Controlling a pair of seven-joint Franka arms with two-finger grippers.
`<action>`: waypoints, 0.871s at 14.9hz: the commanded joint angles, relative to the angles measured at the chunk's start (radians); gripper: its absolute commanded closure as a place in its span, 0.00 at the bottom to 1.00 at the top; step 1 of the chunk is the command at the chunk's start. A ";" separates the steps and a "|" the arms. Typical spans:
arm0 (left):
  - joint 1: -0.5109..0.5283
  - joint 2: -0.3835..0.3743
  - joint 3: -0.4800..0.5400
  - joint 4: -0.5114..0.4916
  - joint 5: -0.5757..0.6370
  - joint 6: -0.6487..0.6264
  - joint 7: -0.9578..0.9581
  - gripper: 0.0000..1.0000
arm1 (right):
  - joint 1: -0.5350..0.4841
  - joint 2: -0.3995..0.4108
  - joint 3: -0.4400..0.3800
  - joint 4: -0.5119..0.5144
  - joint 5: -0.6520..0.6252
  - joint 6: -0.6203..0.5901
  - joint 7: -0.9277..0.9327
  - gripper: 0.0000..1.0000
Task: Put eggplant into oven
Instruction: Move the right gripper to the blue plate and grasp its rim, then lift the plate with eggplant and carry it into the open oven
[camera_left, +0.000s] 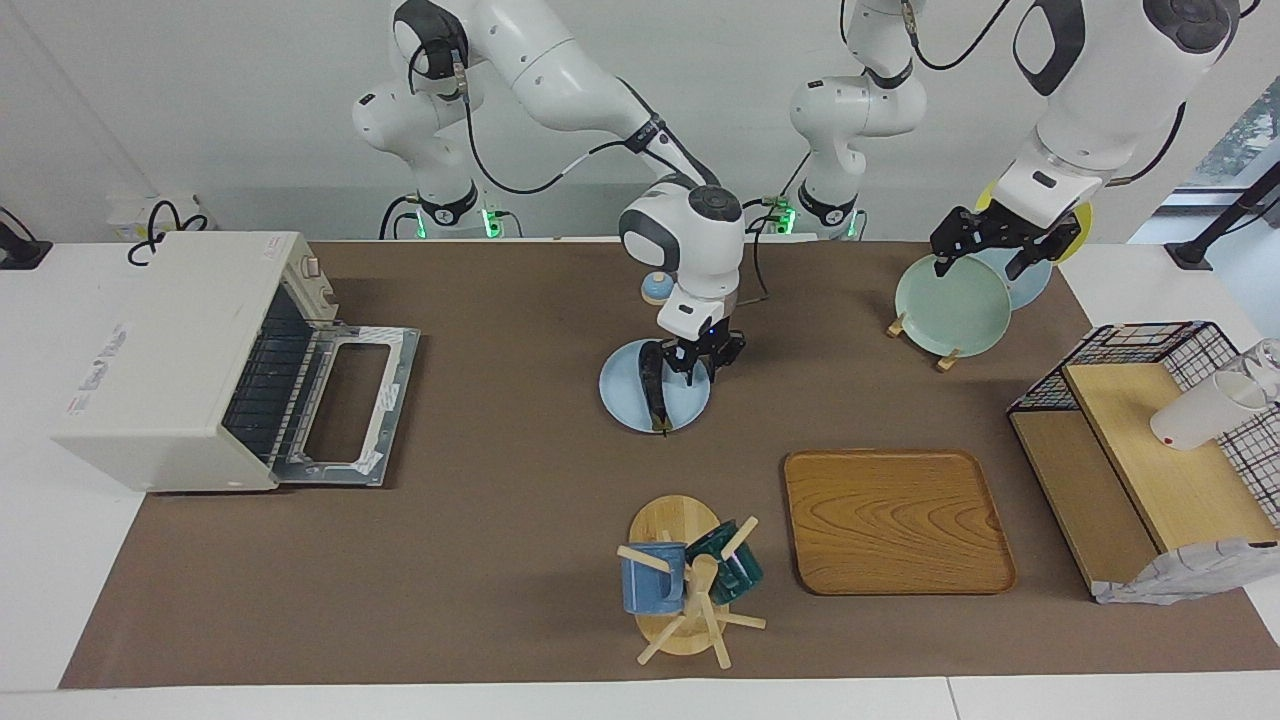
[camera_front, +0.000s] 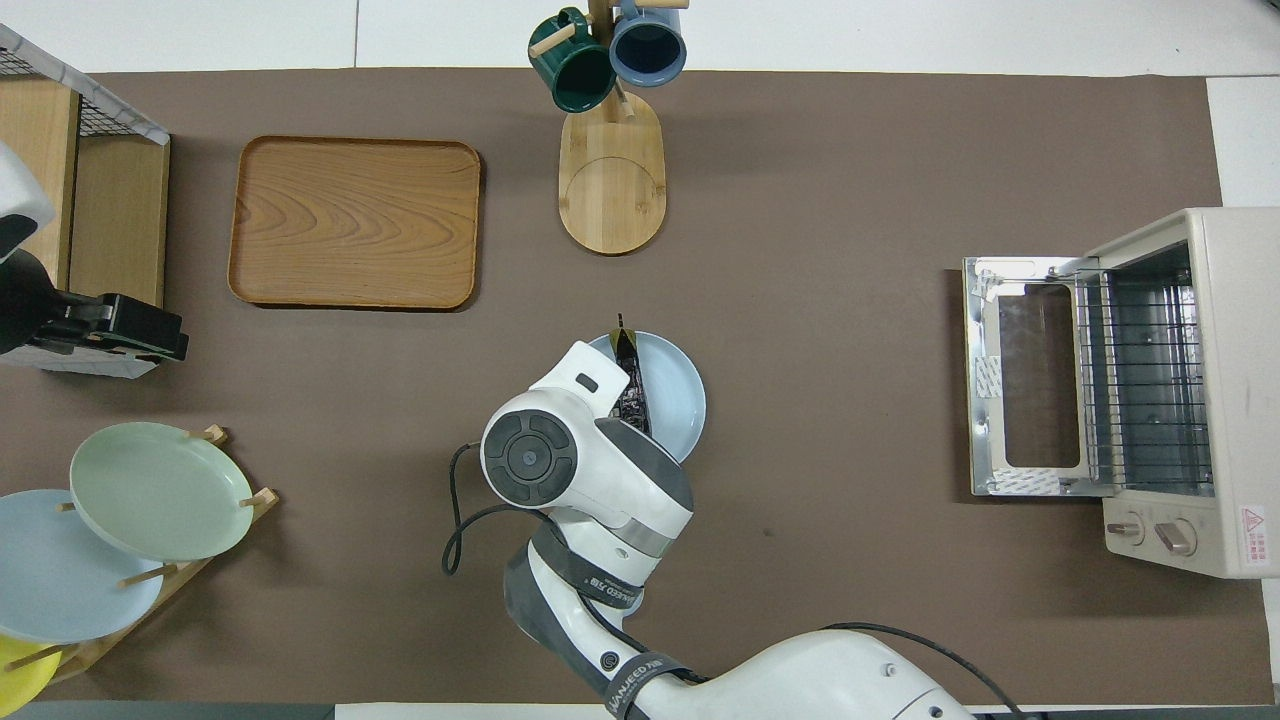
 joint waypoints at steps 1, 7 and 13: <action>0.001 0.014 -0.003 0.039 0.005 -0.019 0.002 0.00 | -0.006 -0.037 0.006 -0.063 -0.016 0.045 -0.001 0.89; -0.001 0.017 -0.003 0.068 0.008 -0.099 0.002 0.00 | 0.001 -0.037 0.004 0.017 -0.119 -0.117 -0.006 1.00; -0.002 0.011 -0.005 0.070 0.005 -0.130 0.002 0.00 | -0.119 -0.178 0.003 0.033 -0.151 -0.308 -0.200 1.00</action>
